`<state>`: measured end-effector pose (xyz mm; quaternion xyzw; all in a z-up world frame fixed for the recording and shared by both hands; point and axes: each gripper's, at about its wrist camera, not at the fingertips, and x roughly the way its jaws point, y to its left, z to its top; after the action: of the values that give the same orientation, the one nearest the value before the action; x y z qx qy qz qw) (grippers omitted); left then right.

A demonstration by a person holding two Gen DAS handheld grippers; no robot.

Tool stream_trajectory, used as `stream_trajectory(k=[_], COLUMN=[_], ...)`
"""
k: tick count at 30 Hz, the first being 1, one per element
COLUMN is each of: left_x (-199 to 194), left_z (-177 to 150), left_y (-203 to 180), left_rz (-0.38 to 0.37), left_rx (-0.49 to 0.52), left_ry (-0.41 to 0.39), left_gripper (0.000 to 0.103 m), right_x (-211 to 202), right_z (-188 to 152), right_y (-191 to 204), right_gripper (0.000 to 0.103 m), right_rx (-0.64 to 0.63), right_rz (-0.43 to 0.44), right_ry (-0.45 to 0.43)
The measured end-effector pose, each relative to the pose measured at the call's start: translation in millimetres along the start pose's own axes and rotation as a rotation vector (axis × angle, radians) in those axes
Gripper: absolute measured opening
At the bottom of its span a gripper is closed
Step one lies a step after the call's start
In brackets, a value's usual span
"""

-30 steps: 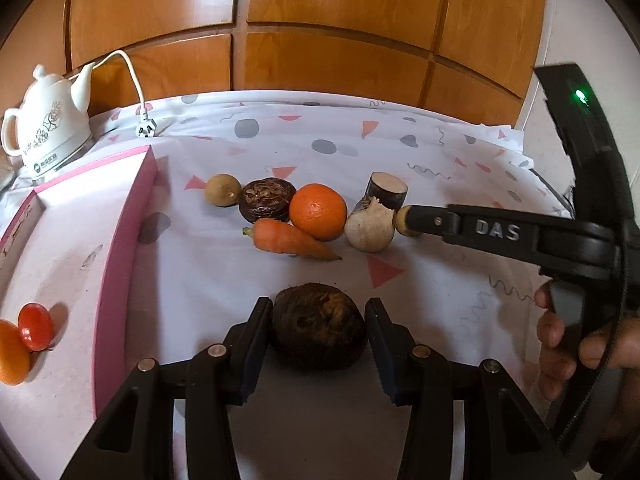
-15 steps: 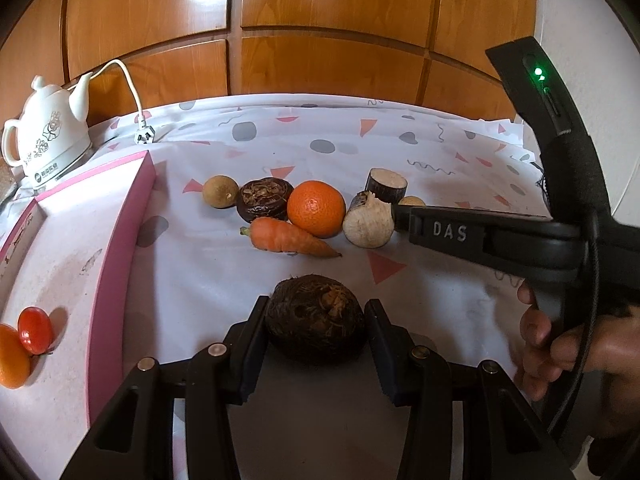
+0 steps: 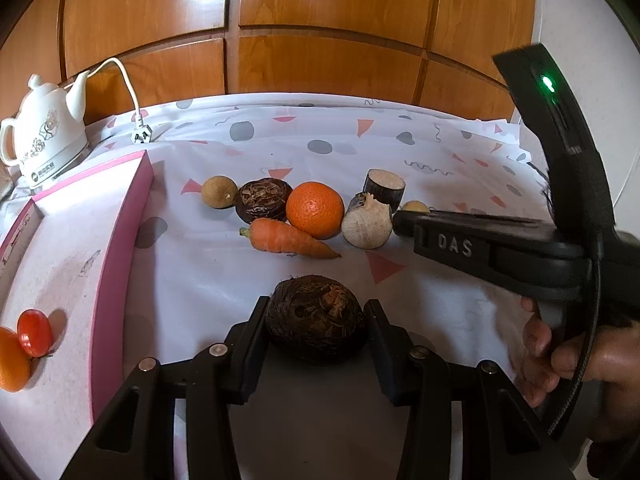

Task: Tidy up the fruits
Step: 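Grasp the dark brown round fruit with the left tool while the right tool grasps a small yellow fruit, then lower both held fruits into the pink tray and open both tools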

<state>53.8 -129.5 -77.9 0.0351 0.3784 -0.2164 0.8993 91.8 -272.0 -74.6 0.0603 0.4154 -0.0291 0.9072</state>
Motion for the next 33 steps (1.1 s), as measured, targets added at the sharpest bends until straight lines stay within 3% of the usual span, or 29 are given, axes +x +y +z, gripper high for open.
stream_trajectory(k=[9, 13, 24, 33], left_x=[-39, -55, -101, -111], left_z=[16, 24, 21, 5], left_y=[19, 38, 123, 173], left_rz=[-0.014, 0.033, 0.264, 0.355], left_rx=[-0.085, -0.140, -0.271, -0.352], left_ry=[-0.038, -0.053, -0.106, -0.100], left_gripper=[0.046, 0.046, 0.047, 0.047], right_x=[-31, -46, -65, -65], right_z=[-16, -18, -9, -9], right_y=[6, 20, 100, 171], right_gripper=[0.024, 0.024, 0.025, 0.025], right_rx=[-0.051, -0.073, -0.210, -0.331], right_rz=[0.025, 0.089, 0.314, 0.437], right_ry=[-0.017, -0.035, -0.034, 0.013])
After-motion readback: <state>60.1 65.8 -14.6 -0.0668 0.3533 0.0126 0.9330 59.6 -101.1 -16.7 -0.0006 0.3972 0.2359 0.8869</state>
